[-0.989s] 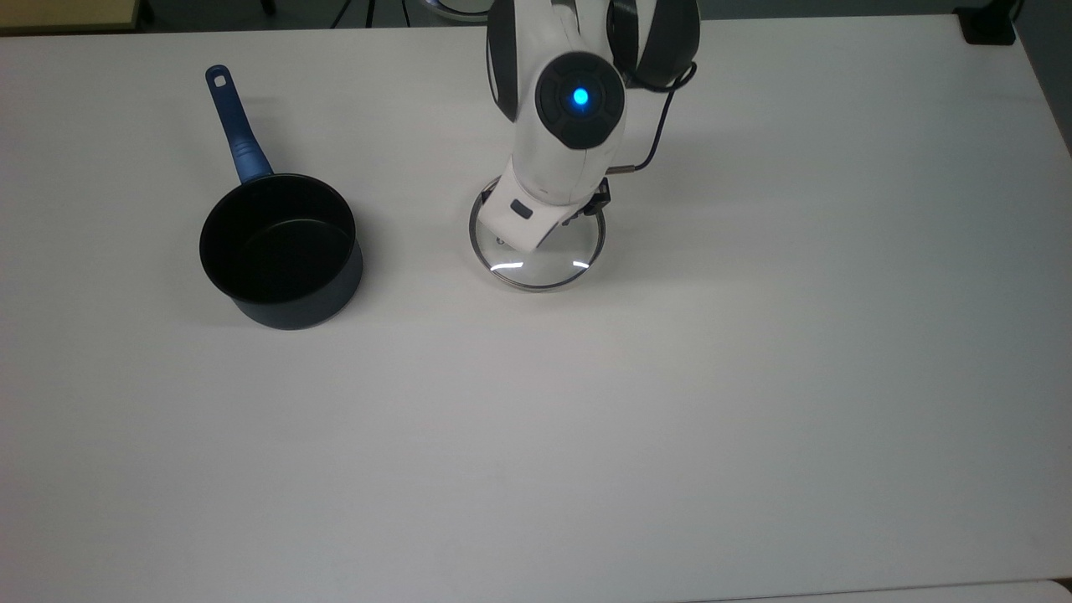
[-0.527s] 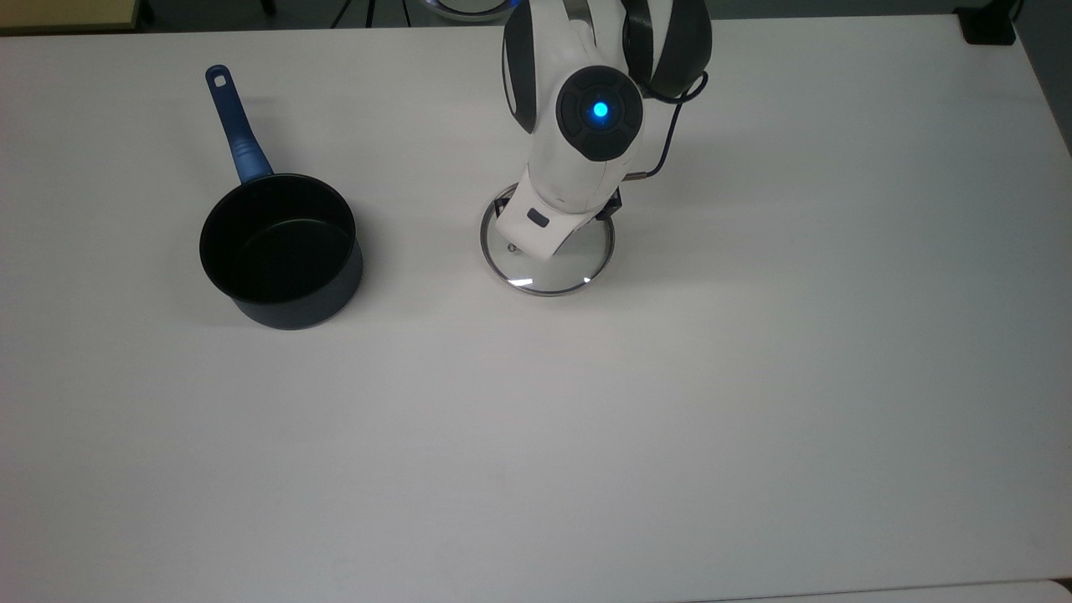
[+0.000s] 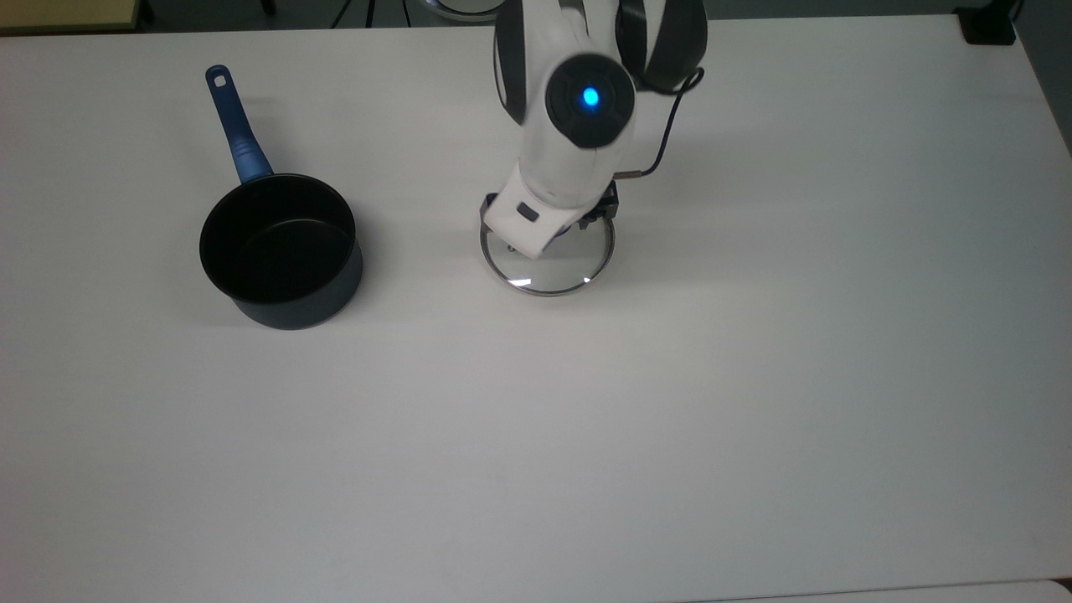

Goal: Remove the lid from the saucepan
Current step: 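Lower the glass lid onto the table beside the saucepan, then open the gripper, release the lid knob and raise the gripper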

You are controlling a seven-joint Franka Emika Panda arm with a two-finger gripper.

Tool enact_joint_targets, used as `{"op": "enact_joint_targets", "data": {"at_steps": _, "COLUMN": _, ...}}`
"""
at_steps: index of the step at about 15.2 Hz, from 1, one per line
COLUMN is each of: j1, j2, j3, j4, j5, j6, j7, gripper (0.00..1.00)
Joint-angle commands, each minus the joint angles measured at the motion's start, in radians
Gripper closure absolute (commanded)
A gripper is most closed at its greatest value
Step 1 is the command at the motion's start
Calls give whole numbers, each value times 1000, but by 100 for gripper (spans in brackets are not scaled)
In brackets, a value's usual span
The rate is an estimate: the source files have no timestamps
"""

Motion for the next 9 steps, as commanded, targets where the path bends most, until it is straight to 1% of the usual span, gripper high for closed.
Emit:
{"op": "enact_joint_targets", "data": {"at_steps": 1, "j1": -46, "j2": -104, "j3": -10, "j4": 29, "j5": 10, "j6": -73, "j7": 14, "gripper": 0}}
{"op": "enact_joint_targets", "data": {"at_steps": 4, "j1": -94, "j2": -176, "j3": -13, "j4": 30, "j5": 12, "j6": -114, "j7": 17, "gripper": 0}}
{"op": "enact_joint_targets", "data": {"at_steps": 6, "j1": -160, "j2": -238, "j3": -13, "j4": 31, "j5": 10, "j6": -137, "j7": 11, "gripper": 0}}
{"op": "enact_joint_targets", "data": {"at_steps": 9, "j1": -208, "j2": -267, "j3": -16, "j4": 33, "j5": -2, "j6": -149, "j7": 11, "gripper": 0}}
